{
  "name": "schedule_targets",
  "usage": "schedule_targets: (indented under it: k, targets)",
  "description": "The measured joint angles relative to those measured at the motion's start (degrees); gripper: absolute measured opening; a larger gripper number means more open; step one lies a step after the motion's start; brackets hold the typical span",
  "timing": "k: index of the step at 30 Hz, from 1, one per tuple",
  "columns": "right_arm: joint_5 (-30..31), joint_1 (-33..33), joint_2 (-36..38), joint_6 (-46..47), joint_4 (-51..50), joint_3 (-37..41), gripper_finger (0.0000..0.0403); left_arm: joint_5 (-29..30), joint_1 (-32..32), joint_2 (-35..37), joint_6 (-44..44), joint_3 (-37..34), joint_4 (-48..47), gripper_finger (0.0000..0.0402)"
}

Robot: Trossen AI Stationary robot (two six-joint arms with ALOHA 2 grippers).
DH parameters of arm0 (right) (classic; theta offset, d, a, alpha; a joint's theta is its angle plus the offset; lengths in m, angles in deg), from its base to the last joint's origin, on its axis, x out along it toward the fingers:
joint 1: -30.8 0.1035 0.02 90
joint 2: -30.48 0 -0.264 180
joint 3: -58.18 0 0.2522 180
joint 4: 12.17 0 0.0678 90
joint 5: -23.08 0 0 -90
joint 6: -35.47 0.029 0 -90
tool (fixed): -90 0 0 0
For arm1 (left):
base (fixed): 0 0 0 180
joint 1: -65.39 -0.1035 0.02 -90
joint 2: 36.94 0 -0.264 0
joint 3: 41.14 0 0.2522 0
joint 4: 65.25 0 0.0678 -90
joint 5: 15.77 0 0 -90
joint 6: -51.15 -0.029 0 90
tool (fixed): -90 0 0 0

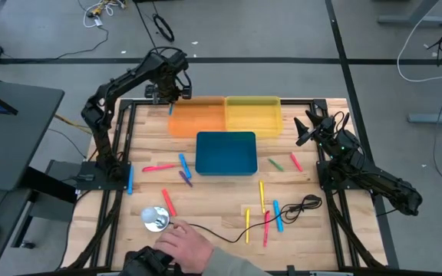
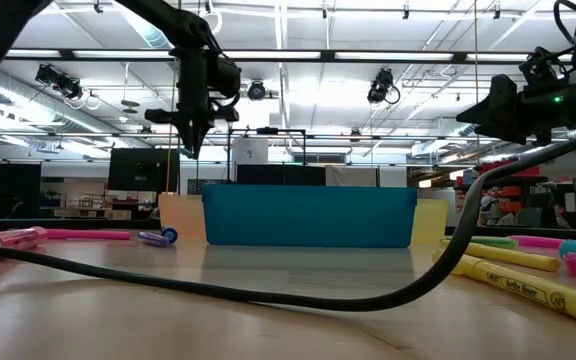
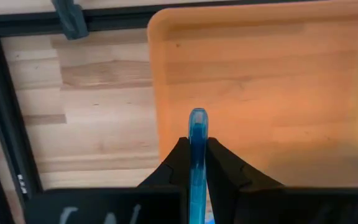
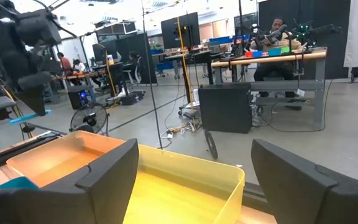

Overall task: Pick & Place Markers
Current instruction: Put the small blue highlighter into the orange transparent bin

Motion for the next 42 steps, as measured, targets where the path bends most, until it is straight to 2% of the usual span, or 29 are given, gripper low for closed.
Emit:
schedule_targets:
  k: [9,27,39,42]
  targets:
    - [0.00,0.00,-0.02,0.00,0.00,0.00,0.0314,2.60,1.23,-6.37,0.07,-0.01,1.16,0.0028]
    - [0.00,0.00,0.00,0.00,0.00,-0.01,0.0314,1.68,2.44,-16.80,1.62,-0.04,6.56,0.0027]
    - [0.00,0.00,-0.02,0.00,0.00,0.00,0.0314,1.53,2.75,-19.90,1.62,-0.07,8.39,0.0027]
    - [0.00,0.01,-0.02,0.00,0.00,0.00,0.0314,1.65,2.73,-19.90,1.59,-0.07,8.39,0.0048]
